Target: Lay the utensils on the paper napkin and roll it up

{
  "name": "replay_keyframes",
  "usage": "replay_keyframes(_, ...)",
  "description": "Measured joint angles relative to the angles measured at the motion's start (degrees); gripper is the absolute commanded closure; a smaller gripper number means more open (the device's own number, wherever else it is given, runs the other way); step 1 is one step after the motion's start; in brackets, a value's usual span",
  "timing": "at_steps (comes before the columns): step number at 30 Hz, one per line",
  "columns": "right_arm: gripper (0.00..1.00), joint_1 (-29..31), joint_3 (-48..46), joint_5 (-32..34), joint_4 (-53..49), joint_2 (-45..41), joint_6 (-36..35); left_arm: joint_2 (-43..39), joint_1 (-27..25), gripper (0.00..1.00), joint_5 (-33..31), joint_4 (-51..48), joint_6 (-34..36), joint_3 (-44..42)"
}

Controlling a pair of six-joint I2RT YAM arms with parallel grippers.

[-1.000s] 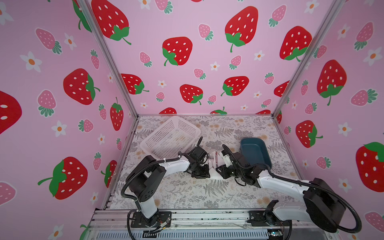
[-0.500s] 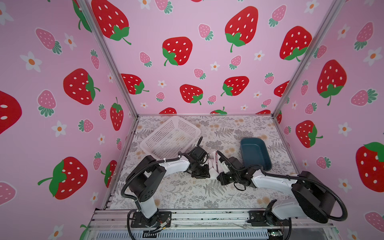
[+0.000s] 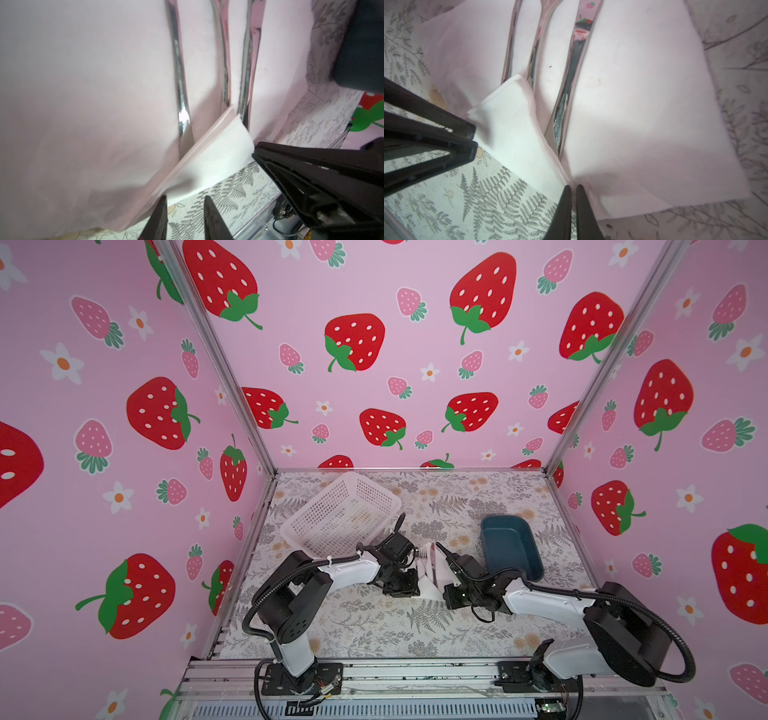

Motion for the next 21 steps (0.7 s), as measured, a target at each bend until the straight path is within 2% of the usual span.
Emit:
replay_keyframes(8, 0.86, 0.00, 0.90, 1.31, -1.79, -0.35, 0.85, 0.24, 0.00, 0.70, -0.46, -0.39, 0.00, 0.07)
replay_keyframes(11, 0.85, 0.00, 0.94, 1.14, -1.81, -3.21, 1.25, 0.24, 0.00, 0.70, -0.44, -0.39, 0.00, 0.09)
replay_keyframes(16, 0.85, 0.07, 0.33, -3.96, 4.28, -7.72, 2.12, 0.26, 0.00, 0.70, -0.46, -0.39, 0.00, 0.13)
replay_keyframes(21, 0.85, 2.29, 0.35, -7.65, 8.22, -2.89, 2.40, 0.42, 0.00, 0.70, -0.44, -0.39, 0.00, 0.13)
